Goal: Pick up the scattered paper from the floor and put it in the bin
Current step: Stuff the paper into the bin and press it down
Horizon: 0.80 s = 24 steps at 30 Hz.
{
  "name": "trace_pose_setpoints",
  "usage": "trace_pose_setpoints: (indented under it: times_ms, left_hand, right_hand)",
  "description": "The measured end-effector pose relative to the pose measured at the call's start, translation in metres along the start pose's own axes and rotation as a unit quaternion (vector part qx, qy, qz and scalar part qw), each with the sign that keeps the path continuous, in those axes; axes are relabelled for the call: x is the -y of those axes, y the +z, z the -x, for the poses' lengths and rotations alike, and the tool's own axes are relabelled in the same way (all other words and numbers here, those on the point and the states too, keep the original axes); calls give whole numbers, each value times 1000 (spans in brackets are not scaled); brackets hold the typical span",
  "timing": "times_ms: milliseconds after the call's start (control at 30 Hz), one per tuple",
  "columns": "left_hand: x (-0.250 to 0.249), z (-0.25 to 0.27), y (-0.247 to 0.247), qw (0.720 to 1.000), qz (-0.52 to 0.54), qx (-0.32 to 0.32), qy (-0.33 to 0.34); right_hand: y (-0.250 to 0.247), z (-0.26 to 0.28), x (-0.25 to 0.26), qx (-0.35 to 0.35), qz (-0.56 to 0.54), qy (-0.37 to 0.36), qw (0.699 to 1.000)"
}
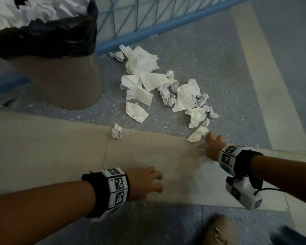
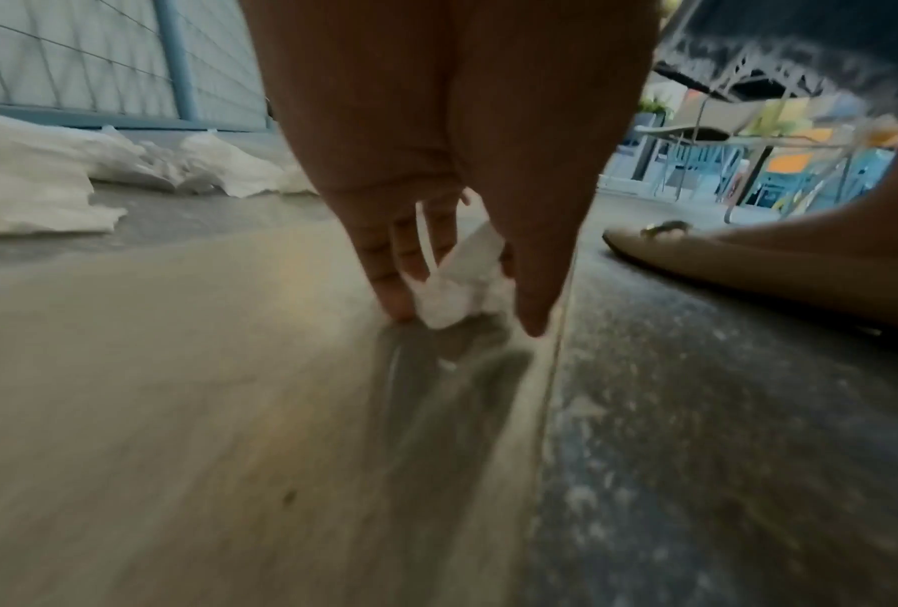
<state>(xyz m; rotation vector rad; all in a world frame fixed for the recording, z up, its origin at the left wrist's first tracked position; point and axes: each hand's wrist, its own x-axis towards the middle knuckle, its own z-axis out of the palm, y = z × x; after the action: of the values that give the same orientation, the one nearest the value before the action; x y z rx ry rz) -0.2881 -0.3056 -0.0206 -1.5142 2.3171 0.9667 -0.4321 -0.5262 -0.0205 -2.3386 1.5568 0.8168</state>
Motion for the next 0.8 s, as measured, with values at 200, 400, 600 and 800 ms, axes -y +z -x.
trace_pose_setpoints:
  times_ms: [200, 400, 600, 800]
  left_hand:
    - [45, 21, -15, 954, 118, -240, -136]
    - [93, 51, -24, 916, 96, -196, -337]
    - [107, 46, -29, 904, 129, -206, -351]
    - [116, 26, -71, 834, 237, -393, -306]
  right_hand:
    - [-10, -2, 17, -50, -99, -210, 971]
    - [-4, -11, 27, -54, 45, -218, 973]
    - [-10, -14, 41, -90, 60, -262, 959]
    - [-33, -12, 53, -255, -29, -226, 940]
